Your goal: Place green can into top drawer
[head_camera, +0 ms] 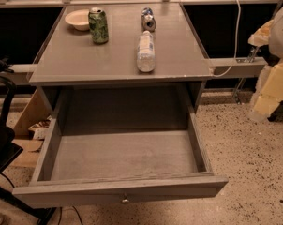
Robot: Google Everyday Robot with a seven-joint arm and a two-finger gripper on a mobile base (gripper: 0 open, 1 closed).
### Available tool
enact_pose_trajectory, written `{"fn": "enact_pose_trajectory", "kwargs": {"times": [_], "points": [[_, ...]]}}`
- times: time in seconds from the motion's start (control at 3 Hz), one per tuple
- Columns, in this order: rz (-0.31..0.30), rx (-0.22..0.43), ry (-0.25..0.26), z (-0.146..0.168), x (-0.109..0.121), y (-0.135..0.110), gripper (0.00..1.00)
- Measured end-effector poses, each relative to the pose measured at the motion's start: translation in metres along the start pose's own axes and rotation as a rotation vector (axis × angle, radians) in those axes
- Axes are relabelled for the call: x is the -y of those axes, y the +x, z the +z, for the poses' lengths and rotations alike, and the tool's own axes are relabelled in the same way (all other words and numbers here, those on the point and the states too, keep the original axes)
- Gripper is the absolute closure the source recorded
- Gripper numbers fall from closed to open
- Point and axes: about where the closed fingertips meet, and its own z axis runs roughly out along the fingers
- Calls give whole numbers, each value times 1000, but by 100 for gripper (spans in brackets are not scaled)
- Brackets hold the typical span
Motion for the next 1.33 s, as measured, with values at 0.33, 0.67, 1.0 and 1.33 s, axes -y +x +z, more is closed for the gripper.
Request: {"fn": "enact_pose_trajectory", "kwargs": {"times": [0.33, 0.67, 1.0, 1.33], "points": [[0, 0, 0, 0, 0, 0, 0], [52, 79, 28, 13, 26, -11, 0], [142, 242, 66, 38, 72, -22, 0], [235, 467, 106, 64, 124, -44, 0]]}}
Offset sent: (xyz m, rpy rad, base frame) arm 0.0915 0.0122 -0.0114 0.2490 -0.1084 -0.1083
